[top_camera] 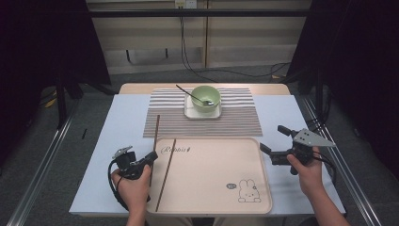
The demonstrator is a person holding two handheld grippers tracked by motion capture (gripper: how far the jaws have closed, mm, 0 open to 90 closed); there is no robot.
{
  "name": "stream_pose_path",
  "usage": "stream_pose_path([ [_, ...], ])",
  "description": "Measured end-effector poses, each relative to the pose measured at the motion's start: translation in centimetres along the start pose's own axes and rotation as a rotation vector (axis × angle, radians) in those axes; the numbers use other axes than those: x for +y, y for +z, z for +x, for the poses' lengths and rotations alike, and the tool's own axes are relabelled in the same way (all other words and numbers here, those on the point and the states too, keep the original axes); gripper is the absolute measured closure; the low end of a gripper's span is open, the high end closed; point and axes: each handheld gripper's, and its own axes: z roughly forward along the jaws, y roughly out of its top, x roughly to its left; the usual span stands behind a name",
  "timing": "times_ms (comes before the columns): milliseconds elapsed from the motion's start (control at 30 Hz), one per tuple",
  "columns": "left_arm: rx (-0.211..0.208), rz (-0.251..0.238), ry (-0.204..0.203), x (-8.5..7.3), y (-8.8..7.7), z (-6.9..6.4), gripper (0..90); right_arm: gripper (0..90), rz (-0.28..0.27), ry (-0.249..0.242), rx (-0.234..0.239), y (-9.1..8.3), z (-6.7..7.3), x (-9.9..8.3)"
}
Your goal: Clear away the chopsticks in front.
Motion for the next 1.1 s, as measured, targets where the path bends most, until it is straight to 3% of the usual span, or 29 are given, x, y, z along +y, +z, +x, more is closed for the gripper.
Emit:
stream_pose_path([
  [700,0.005,-0.002,0.033,-2.1,-1.0,-0.3,85.1,1.7,-0.007,-0.003,0.006,0.0,0.1,0.0],
  [833,0.001,0.006,0.009,-2.4,-1.4,-0.5,85.1,1.7,0.0,-0.005,0.006,-0.1,0.1,0.1],
  [933,0.004,0.006,0.022,-2.8,-1.7,-0.5,85.1,1.7,-0.005,-0.006,0.004,0.0,0.1,0.1],
  [1100,-0.004,0.007,0.012,-3.2,-2.0,-0.5,85.1,1.7,0.0,-0.004,0.006,0.0,0.2,0.1],
])
